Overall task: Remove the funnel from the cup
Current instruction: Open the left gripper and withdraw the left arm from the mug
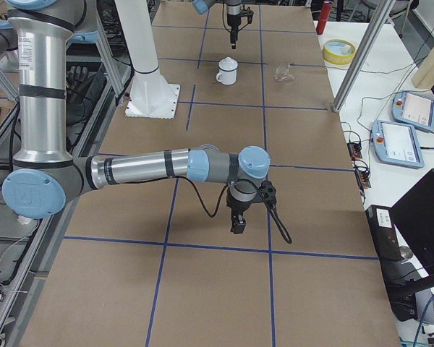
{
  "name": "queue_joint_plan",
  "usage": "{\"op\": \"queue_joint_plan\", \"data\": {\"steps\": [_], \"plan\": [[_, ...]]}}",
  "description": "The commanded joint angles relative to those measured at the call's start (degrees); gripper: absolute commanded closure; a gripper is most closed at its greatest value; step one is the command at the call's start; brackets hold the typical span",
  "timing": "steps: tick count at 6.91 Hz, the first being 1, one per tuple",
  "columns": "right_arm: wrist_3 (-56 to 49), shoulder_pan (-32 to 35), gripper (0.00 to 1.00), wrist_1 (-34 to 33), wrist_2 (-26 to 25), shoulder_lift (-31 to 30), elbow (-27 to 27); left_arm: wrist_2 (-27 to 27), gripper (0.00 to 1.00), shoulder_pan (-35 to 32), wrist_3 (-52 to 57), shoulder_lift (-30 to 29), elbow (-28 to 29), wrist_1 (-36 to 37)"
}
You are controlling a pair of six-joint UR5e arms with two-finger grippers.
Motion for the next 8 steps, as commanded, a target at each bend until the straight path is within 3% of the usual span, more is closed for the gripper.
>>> {"op": "queue_joint_plan", "data": {"steps": [1, 2, 4, 6, 8], "plan": [[0.0, 0.0, 0.00, 0.0, 0.0, 0.0, 0.0, -9.3, 0.00, -15.5, 16.6, 13.0, 0.8, -9.5], [0.0, 0.0, 0.00, 0.0, 0.0, 0.0, 0.0, -12.7, 0.00, -21.9, 17.9, 17.8, 1.5, -9.5], [0.0, 0.0, 0.00, 0.0, 0.0, 0.0, 0.1, -12.8, 0.00, -26.4, 20.2, 24.1, 7.0, -9.7], [0.0, 0.0, 0.00, 0.0, 0.0, 0.0, 0.1, -14.8, 0.00, -41.7, 49.8, 25.1, 16.3, -8.7], [0.0, 0.0, 0.00, 0.0, 0.0, 0.0, 0.1, -17.9, 0.00, -44.8, 50.8, 24.3, 17.2, 2.2]]}}
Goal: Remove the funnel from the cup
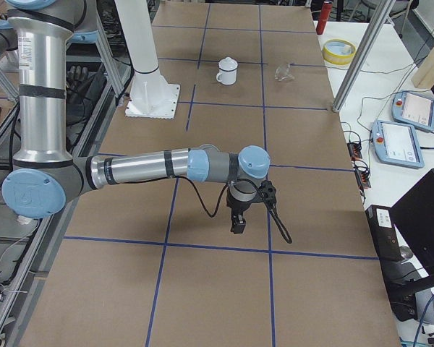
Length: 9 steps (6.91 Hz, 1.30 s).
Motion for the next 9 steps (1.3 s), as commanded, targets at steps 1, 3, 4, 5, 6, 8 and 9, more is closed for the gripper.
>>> {"op": "queue_joint_plan", "data": {"steps": [1, 3, 4, 5, 6, 8, 9], "plan": [[0.0, 0.0, 0.00, 0.0, 0.0, 0.0, 0.0, -1.0, 0.00, -6.2, 2.3, -1.1, 0.4, 9.2], [0.0, 0.0, 0.00, 0.0, 0.0, 0.0, 0.0, -1.3, 0.00, -6.8, 2.2, -1.4, -0.4, 9.3], [0.0, 0.0, 0.00, 0.0, 0.0, 0.0, 0.0, -1.0, 0.00, -6.7, 2.4, -1.4, -0.7, 8.9], [0.0, 0.0, 0.00, 0.0, 0.0, 0.0, 0.0, -1.2, 0.00, -6.6, 2.5, -3.1, -1.1, 8.7], [0.0, 0.0, 0.00, 0.0, 0.0, 0.0, 0.0, -1.4, 0.00, -6.7, 2.6, -3.4, -2.1, 8.9], [0.0, 0.0, 0.00, 0.0, 0.0, 0.1, 0.0, -1.4, 0.00, -6.7, 2.6, -3.3, -2.9, 8.9], [0.0, 0.0, 0.00, 0.0, 0.0, 0.0, 0.0, -1.4, 0.00, -6.7, 2.6, -3.3, -3.0, 8.9]]}}
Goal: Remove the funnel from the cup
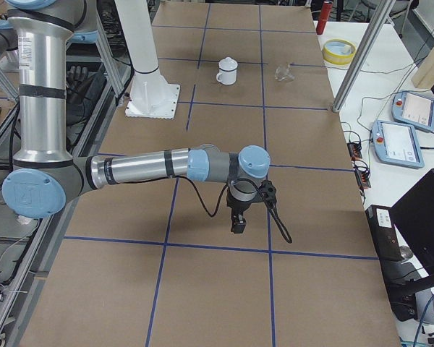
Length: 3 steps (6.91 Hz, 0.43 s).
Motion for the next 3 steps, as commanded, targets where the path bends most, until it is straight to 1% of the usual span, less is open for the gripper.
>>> {"op": "queue_joint_plan", "data": {"steps": [1, 3], "plan": [[0.0, 0.0, 0.00, 0.0, 0.0, 0.0, 0.0, -0.1, 0.00, 0.0, 0.0, 0.0, -0.3, 0.0], [0.0, 0.0, 0.00, 0.0, 0.0, 0.0, 0.0, -0.2, 0.00, -0.1, 0.0, 0.1, -1.1, 0.0]]}}
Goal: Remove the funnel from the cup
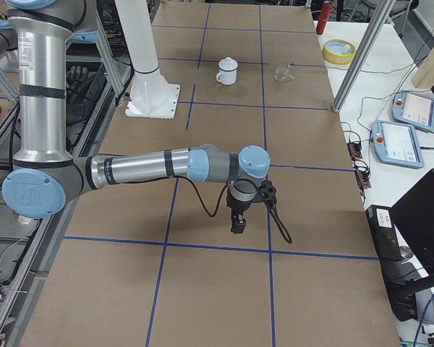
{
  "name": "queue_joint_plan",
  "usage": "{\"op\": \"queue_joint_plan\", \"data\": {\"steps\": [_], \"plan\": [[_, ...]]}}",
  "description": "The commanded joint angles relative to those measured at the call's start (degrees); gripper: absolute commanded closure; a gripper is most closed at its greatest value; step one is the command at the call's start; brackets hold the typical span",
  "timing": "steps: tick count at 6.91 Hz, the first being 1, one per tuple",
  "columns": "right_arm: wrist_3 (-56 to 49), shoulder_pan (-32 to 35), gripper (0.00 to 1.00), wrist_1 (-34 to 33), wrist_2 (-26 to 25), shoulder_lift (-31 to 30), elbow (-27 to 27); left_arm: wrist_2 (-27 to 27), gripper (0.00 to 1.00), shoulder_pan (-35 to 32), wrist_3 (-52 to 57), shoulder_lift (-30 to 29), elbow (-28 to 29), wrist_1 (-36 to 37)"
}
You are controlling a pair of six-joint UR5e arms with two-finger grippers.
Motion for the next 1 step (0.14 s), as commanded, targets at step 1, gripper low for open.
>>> {"op": "queue_joint_plan", "data": {"steps": [1], "plan": [[0.0, 0.0, 0.00, 0.0, 0.0, 0.0, 0.0, -0.1, 0.00, -0.1, 0.0, 0.5, -1.6, 0.1]]}}
